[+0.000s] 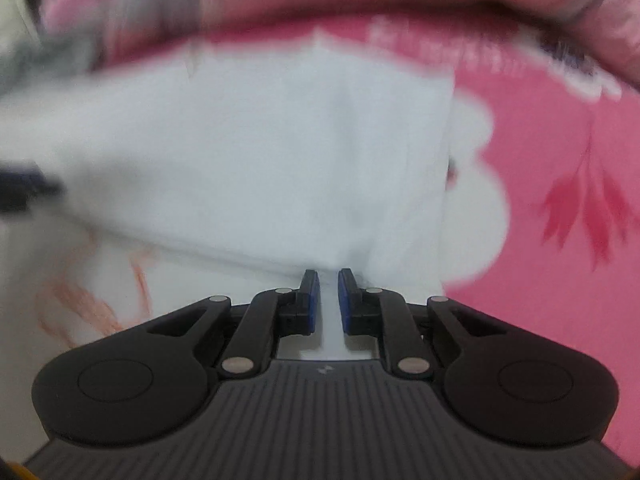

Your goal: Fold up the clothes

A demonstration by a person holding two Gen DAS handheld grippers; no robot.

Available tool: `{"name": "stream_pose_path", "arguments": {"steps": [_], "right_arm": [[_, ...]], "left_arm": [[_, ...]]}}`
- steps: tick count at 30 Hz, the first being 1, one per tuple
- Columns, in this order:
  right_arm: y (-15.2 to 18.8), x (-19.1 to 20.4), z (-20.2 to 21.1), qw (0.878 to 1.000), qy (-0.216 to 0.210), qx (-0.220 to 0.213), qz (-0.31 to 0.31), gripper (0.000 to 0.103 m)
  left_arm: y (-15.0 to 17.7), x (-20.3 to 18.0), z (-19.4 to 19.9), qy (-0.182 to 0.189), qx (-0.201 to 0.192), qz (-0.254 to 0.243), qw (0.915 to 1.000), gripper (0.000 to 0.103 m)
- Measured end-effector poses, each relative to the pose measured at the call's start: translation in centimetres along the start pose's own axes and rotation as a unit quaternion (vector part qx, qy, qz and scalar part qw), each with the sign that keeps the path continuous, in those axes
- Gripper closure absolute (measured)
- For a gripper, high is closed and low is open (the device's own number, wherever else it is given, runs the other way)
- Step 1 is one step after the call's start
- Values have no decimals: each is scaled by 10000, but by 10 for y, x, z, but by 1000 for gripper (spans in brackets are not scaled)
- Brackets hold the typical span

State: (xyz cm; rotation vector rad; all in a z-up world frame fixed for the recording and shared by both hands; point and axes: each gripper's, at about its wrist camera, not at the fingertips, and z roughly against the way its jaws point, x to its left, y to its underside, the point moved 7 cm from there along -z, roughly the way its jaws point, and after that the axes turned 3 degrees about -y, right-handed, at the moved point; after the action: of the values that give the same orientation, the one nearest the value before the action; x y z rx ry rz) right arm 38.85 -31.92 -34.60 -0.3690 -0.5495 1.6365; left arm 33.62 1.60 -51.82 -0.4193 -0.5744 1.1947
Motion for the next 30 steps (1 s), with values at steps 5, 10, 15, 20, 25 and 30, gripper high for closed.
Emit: {"name": "stream_pose_path", "arguments": {"steps": [5,10,15,20,25,30], "right_arm": [[-31,25,27,9993,-52,-357,72,92],[-66,72,11,9958,-445,-677,421,92],[-65,97,-43,9969,-524,-181,557,92],[-76,108,-37,9970,-429,-221,607,92],[-100,149,-29,9883,-1012,-568,990,92],[-112,212,-52,9719,-1761,-574,1453,92]], "left_arm": [[-1,12,7,-45,-81,265,9996,36],[-1,22,-3,-17,2,417,9991,36],[7,31,-14,125,106,570,9982,32],[8,42,-4,258,26,656,9975,33],[14,53,1,268,-36,685,9973,41],[27,64,-1,298,40,628,9976,55]]}}
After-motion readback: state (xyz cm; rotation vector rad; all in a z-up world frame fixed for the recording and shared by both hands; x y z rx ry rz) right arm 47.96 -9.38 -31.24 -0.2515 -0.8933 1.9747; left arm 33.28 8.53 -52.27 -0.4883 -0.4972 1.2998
